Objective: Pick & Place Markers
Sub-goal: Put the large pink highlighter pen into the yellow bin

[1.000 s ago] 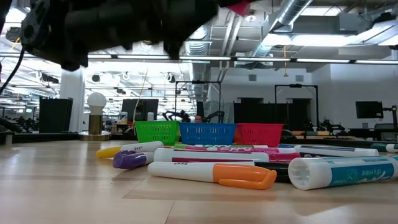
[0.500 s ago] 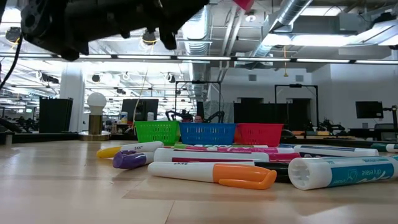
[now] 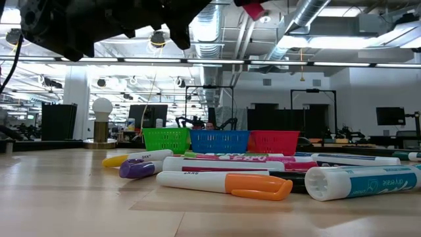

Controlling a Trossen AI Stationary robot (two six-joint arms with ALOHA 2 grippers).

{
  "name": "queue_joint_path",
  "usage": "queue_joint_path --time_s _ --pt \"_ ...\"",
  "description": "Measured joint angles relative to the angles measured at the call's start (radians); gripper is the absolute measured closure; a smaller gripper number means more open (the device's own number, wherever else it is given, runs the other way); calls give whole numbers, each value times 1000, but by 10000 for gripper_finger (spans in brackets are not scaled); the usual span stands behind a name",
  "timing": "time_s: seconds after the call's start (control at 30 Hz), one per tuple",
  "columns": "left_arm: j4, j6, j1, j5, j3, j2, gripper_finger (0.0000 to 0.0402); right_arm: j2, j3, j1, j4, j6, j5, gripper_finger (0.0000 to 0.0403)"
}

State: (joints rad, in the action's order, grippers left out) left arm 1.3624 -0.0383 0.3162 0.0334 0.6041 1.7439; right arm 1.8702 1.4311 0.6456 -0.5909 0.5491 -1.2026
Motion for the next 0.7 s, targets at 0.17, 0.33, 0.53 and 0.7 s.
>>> queue_joint_path --time_s 0.17,0.33,0.53,0.7 --pt "0 0 -5 10 0 0 293 0 0 0 8 0 2 335" --pt "0 5 -4 39 0 0 293 0 0 0 21 0 3 335" --pt "8 7 -5 47 1 1 293 0 0 -12 23 0 37 335" --pt "7 7 -6 50 19 2 293 0 0 -19 25 0 54 335"
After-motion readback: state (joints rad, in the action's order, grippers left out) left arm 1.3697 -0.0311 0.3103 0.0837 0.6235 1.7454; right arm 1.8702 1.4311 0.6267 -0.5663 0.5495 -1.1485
